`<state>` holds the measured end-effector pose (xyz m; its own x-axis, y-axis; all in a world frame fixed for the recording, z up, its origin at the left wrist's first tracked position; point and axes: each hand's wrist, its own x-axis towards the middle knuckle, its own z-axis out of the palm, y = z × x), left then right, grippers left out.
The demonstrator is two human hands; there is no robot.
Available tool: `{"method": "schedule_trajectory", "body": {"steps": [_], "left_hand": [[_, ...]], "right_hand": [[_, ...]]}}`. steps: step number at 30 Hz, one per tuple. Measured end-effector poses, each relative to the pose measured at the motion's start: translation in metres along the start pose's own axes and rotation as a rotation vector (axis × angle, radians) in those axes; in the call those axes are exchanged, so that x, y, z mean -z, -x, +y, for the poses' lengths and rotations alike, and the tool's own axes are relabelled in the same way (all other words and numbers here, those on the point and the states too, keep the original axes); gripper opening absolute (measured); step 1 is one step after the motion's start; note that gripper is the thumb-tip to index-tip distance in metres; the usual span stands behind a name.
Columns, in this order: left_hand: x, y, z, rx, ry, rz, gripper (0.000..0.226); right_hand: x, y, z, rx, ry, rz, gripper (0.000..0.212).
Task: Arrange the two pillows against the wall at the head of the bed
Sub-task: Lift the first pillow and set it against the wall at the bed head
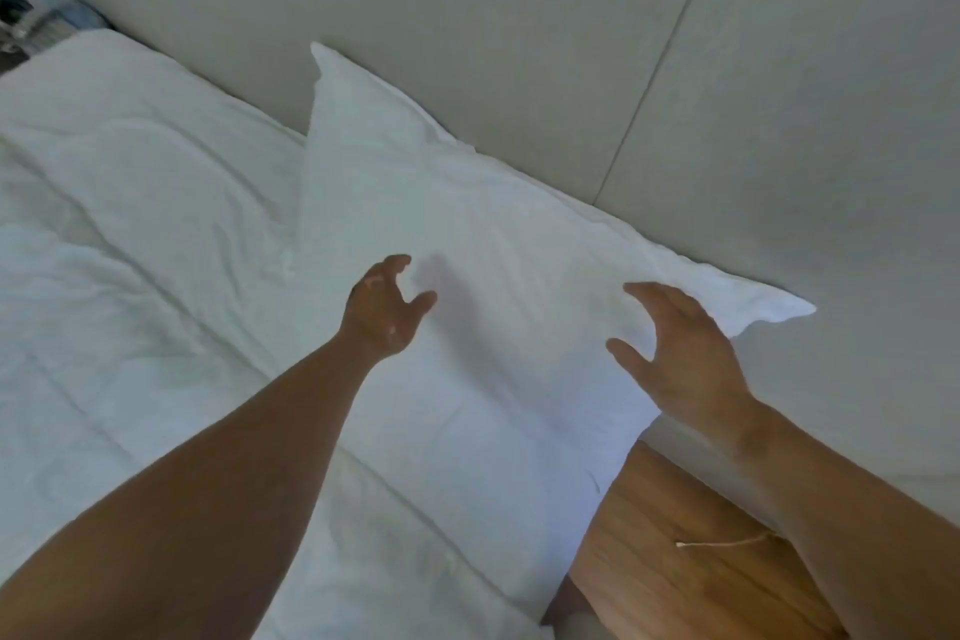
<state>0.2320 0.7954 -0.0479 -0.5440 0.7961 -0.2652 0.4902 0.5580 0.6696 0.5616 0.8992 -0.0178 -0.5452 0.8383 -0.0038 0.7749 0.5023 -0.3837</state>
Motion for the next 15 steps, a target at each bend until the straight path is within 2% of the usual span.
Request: {"method": "schedule_trajectory", "body": {"steps": [6, 9, 15], "left_hand": [[-0.009, 0.189, -0.081, 0.312, 0.35, -0.056, 0.045], [-0.012, 0.274, -0.101, 0.416, 0.427, 0.025, 0.039], [-0.027, 0.406, -0.122, 0.61, 0.506, 0.219, 0.034]], "right_hand": [[-0.021, 0.094, -0.053, -0.065, -0.217, -0.239, 0.052], [-0.039, 0.127, -0.071, -0.065, -0.291, -0.369, 0.043], [-0.068, 0.164, -0.098, 0.063, -0.306, -0.572, 0.028]]}}
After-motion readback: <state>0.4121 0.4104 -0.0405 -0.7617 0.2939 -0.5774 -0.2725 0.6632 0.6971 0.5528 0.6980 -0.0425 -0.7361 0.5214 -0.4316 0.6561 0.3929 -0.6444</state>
